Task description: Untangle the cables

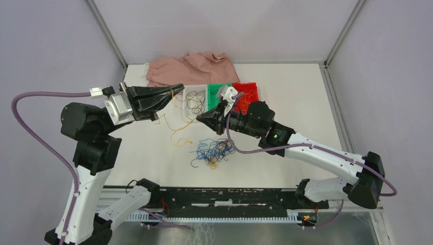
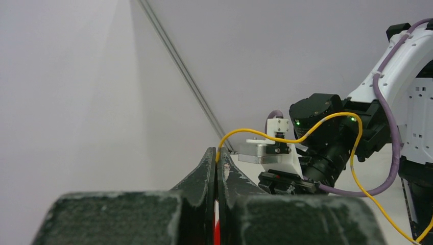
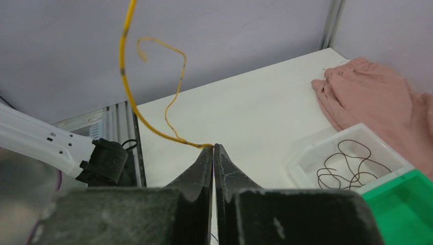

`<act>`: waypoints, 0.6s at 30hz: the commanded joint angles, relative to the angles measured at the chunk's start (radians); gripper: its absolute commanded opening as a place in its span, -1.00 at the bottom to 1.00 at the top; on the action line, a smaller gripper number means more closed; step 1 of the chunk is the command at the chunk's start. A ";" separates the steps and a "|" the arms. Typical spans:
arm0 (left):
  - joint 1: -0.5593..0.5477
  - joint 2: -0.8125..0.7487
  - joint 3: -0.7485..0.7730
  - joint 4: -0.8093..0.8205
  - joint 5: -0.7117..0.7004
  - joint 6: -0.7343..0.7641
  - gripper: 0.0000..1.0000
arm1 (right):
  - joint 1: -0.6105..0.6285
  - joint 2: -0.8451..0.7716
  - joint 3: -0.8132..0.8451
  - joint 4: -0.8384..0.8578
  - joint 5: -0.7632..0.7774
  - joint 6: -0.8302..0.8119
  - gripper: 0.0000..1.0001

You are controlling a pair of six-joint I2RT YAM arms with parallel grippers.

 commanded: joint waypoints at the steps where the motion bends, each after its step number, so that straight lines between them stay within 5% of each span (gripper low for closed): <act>1: -0.002 -0.033 -0.055 -0.021 0.007 0.004 -0.94 | -0.010 -0.032 0.031 0.061 -0.006 0.025 -0.99; 18: -0.003 -0.039 -0.166 -0.097 -0.009 0.108 -0.93 | -0.048 -0.142 -0.110 0.167 0.005 0.168 -1.00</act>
